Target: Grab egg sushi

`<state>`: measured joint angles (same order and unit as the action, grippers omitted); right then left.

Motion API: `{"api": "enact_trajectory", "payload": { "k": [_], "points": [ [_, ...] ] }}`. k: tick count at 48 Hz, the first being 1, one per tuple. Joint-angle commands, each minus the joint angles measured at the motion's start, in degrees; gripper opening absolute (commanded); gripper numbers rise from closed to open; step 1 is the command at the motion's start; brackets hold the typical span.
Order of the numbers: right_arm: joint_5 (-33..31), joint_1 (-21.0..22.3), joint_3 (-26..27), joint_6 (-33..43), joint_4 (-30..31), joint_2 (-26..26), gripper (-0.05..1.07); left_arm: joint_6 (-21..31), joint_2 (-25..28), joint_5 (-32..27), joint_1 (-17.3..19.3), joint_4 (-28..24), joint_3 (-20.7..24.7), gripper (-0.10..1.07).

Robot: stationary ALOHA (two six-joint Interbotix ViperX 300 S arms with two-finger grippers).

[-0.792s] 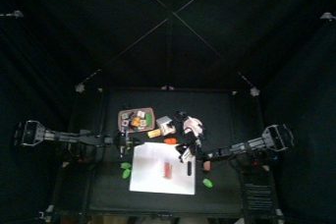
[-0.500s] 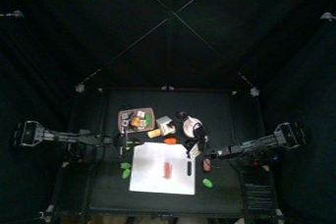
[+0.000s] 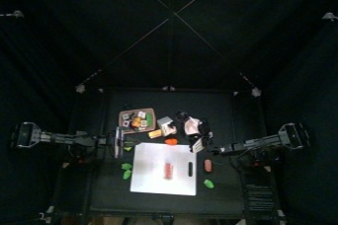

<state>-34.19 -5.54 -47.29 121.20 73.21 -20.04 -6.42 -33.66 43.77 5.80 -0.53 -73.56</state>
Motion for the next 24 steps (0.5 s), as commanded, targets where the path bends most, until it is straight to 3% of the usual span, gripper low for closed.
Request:
{"api": "enact_trajectory", "payload": {
  "k": [1, 12, 17, 24],
  "points": [
    [-0.18, 0.88, 1.67, 0.26, 1.14, -0.35, 0.52, 0.00, -0.88, -2.02, 3.34, 3.34, 4.57, 0.38],
    [-0.18, 1.49, 2.55, 0.18, 1.41, 0.35, 0.52, 0.09, -1.93, -9.40, 11.25, 4.75, 9.93, 0.38],
    [0.18, 2.02, 2.99, 0.09, 1.05, 1.49, 0.52, -0.09, -2.37, -13.89, 12.22, 4.31, 10.72, 0.38],
    [0.18, 2.11, 3.25, 0.00, 1.05, 4.39, 0.52, 0.00, -2.11, -21.36, 12.22, 2.11, 7.38, 0.38]
  ]
}}
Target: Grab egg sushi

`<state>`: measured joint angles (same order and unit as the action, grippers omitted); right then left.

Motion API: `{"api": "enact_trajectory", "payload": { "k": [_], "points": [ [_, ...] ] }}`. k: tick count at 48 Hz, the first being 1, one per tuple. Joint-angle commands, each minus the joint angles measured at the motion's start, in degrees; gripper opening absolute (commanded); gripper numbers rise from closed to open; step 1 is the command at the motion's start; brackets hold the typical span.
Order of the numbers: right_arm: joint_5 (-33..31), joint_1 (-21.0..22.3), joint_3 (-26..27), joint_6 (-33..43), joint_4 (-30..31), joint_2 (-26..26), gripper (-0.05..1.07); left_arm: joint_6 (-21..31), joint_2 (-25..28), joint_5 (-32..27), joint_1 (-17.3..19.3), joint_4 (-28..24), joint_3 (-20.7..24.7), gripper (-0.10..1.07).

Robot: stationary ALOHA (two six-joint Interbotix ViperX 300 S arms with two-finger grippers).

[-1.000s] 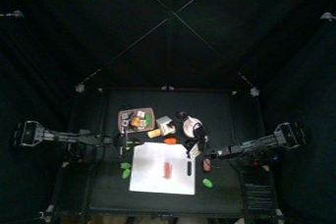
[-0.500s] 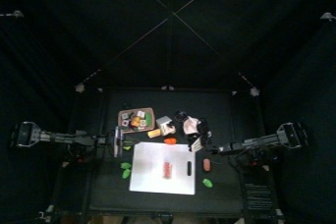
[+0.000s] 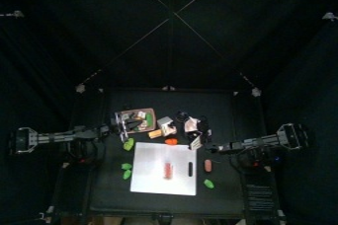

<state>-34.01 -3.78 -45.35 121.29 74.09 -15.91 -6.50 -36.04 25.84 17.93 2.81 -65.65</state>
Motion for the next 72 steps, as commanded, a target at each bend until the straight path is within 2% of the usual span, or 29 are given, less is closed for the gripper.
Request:
{"api": "enact_trajectory", "payload": {
  "k": [1, 6, 10, 17, 25, 33, 44, 48, 58, 72],
  "points": [
    [-0.09, 0.35, 1.41, 0.00, 0.09, 0.53, 0.52, 0.18, 0.18, -4.39, 0.09, -1.49, -0.70, 0.38],
    [-0.35, 0.62, 1.67, 0.09, -0.70, 1.14, 0.52, 0.09, 0.35, -11.16, -0.44, -2.20, -0.18, 0.39],
    [-0.35, 0.88, 1.85, 0.00, -1.85, 1.58, 0.52, 0.00, 0.97, -14.24, -1.58, -2.64, 0.70, 0.40],
    [-0.35, 0.97, 1.58, 0.00, -2.11, 2.11, 0.52, 0.09, 4.04, -15.03, -3.08, -4.04, 1.93, 0.41],
    [-0.35, 0.97, 1.14, -0.09, -2.20, 2.81, 0.52, 0.09, 10.02, -15.03, -3.87, -4.04, 4.04, 0.44],
    [-0.44, 1.14, 1.05, -0.09, -1.67, 2.99, 0.52, 0.18, 16.70, -15.29, -4.04, -4.13, 7.21, 0.61],
    [-0.35, 1.14, 0.44, -0.09, -1.49, 3.25, 0.52, 0.35, 22.24, -17.49, -4.04, -3.60, 11.07, 0.93],
    [-0.35, 1.14, 0.00, -0.09, -1.49, 3.43, 0.52, 0.35, 24.61, -17.93, -4.04, -3.34, 12.66, 0.98],
    [-0.35, 0.88, -0.79, -0.09, -1.49, 4.13, 0.52, 0.26, 31.90, -20.92, -3.60, -3.34, 16.17, 0.99],
    [-0.26, 0.88, -0.97, -0.09, -1.49, 4.83, 0.52, 0.35, 37.97, -24.17, -3.52, -3.34, 19.69, 0.99]
  ]
}}
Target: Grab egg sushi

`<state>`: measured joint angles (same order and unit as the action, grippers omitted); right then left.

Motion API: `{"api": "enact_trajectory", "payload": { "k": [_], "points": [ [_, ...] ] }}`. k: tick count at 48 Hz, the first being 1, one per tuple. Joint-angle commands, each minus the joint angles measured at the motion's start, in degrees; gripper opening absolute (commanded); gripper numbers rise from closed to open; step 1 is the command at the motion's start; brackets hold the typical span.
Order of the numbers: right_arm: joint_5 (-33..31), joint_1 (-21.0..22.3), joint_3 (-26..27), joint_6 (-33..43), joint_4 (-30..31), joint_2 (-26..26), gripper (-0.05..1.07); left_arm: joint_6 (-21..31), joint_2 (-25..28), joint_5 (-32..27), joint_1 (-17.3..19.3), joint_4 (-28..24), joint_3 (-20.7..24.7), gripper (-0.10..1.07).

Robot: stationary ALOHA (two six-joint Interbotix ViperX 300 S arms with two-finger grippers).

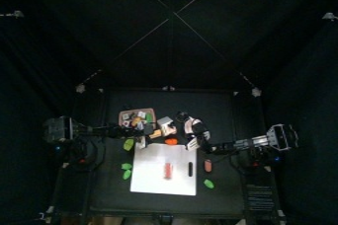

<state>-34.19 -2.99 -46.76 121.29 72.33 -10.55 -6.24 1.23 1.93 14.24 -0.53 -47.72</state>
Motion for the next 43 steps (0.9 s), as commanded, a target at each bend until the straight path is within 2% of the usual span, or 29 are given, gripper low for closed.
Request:
{"api": "enact_trajectory", "payload": {
  "k": [1, 29, 36, 43],
  "points": [
    [-0.09, 0.09, 0.44, -0.09, 0.26, -0.44, 0.52, 0.09, 1.05, -0.35, 0.09, 0.09, 1.85, 0.99],
    [-0.09, 0.00, 0.44, -0.09, -0.09, -0.35, 0.52, 0.18, 3.52, -0.44, 1.67, 0.18, 2.02, 0.97],
    [-0.09, 0.00, 0.44, -0.09, 0.00, -0.26, 0.52, 0.18, 4.04, -0.44, 2.11, 0.44, 2.29, 0.91],
    [-0.18, 0.00, 0.44, -0.09, -0.09, -0.26, 0.52, 0.18, 4.13, -0.53, 2.37, 0.44, 2.20, 0.79]
  ]
}}
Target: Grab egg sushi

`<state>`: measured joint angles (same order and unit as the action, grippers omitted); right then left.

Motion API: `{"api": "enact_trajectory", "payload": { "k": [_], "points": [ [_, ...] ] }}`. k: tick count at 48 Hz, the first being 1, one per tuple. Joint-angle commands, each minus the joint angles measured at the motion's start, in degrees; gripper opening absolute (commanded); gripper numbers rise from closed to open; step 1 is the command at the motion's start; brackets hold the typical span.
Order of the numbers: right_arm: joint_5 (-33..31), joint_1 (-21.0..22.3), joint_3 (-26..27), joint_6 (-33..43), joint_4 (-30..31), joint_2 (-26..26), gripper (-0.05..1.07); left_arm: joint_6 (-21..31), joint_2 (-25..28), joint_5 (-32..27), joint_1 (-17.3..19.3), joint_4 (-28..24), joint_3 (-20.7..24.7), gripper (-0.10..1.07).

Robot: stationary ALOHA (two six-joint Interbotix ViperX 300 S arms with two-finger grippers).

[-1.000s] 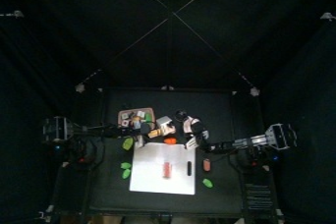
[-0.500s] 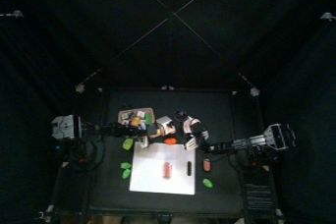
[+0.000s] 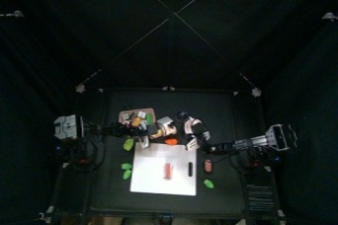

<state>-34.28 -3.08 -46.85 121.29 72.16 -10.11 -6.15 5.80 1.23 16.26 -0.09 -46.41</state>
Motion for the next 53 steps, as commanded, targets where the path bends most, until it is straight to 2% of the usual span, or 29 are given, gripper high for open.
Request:
{"api": "enact_trajectory", "payload": {
  "k": [1, 8, 15, 37, 53],
  "points": [
    [-0.09, 0.09, 0.44, -0.09, 0.18, -0.70, 0.52, 0.09, -0.44, 0.18, 0.35, 0.00, 0.79, 0.76],
    [-0.09, 0.09, 0.53, -0.09, 0.09, -0.79, 0.52, 0.09, -0.62, -1.85, 0.35, 0.79, 0.97, 0.65],
    [-0.09, 0.09, 0.44, -0.09, 0.09, -0.79, 0.52, 0.00, -1.76, -4.83, -0.09, 1.58, 1.14, 0.59],
    [-0.09, 0.09, 0.44, -0.09, 0.09, -0.79, 0.52, 0.09, -8.79, -6.15, -0.44, 1.67, -0.18, 0.59],
    [-0.09, 0.09, 0.44, -0.09, 0.09, -0.70, 0.52, 0.09, -9.49, -5.98, -0.44, 1.76, -0.62, 0.59]
  ]
}}
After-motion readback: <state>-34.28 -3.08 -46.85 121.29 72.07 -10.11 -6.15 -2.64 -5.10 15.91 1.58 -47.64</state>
